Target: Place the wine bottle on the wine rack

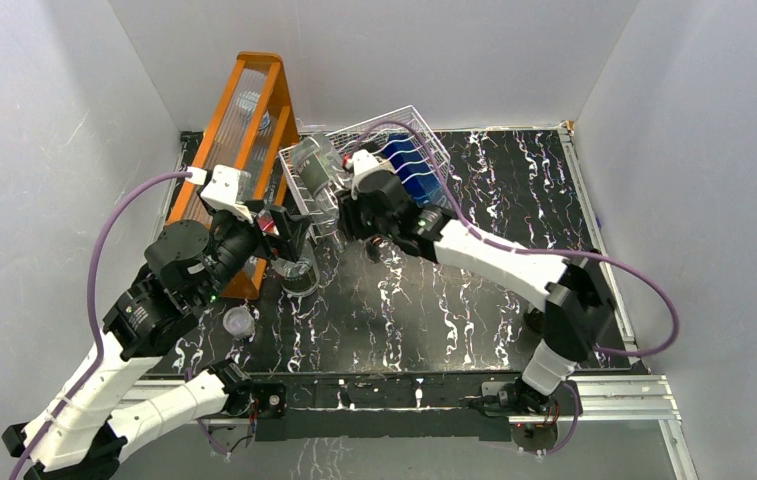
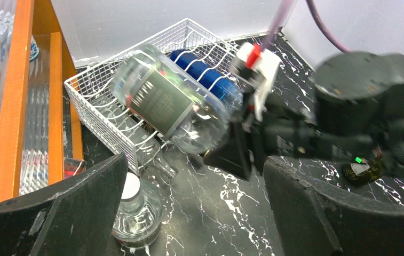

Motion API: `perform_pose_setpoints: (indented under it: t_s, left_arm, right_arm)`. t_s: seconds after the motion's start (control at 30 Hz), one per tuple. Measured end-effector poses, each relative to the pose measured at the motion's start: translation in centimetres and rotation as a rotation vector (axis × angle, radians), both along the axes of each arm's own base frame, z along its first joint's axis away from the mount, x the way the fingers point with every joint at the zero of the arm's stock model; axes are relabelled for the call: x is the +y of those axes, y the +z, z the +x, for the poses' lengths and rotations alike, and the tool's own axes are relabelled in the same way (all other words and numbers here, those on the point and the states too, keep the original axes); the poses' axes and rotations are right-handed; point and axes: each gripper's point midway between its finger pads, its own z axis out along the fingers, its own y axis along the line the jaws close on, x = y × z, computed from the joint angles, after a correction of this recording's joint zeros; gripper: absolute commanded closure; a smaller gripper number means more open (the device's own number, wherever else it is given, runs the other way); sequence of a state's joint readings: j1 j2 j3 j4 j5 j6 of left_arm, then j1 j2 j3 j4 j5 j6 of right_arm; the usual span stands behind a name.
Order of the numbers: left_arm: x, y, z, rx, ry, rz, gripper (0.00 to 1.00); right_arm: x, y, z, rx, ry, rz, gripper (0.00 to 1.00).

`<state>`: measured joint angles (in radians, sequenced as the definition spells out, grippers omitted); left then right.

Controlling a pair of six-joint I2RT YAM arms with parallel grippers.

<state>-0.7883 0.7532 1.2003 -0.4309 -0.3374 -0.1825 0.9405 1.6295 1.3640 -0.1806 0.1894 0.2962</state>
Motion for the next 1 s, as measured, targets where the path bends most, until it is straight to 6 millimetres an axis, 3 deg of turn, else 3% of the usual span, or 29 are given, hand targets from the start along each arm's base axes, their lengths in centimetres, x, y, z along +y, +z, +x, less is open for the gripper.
perform_pose_setpoints:
  t_s: [0.13,0.4,0.5,0.7,0.83,1.0]
  left_arm:
    - [0.8,0.6,-0.4,-0.018,0.019,-0.007,0.02]
    - [2.9,1.7,-1.2,-0.056,0.069,-0.038,0.02]
    - [3.2,1.9,-1.4,-0.063,0.074,-0.045,0.02]
    - [3.1,1.9,-1.3,-0.061,0.074,-0.043,0.02]
    - [3.0,1.8,-1.2,-0.059,0.074,-0.040,0.02]
    - [2.9,1.6,-1.1,-0.054,0.073,-0.035,0.02]
  right_arm:
    - [2.3,-0.1,3.3,0.038,-0.042,0.021,1.00]
    - [4.2,-4.7,7.4,0.176,-0.096,-0.034,1.00]
    - [4.7,-6.1,7.7,0.220,-0.098,-0.045,1.00]
    - [6.1,-5.0,7.6,0.244,-0.066,-0.004,1.00]
    - [6.9,-5.6,8.2,0.260,-0.069,0.008,1.00]
    - [7.1,-6.2,8.4,0.303,-0.090,0.016,0.84]
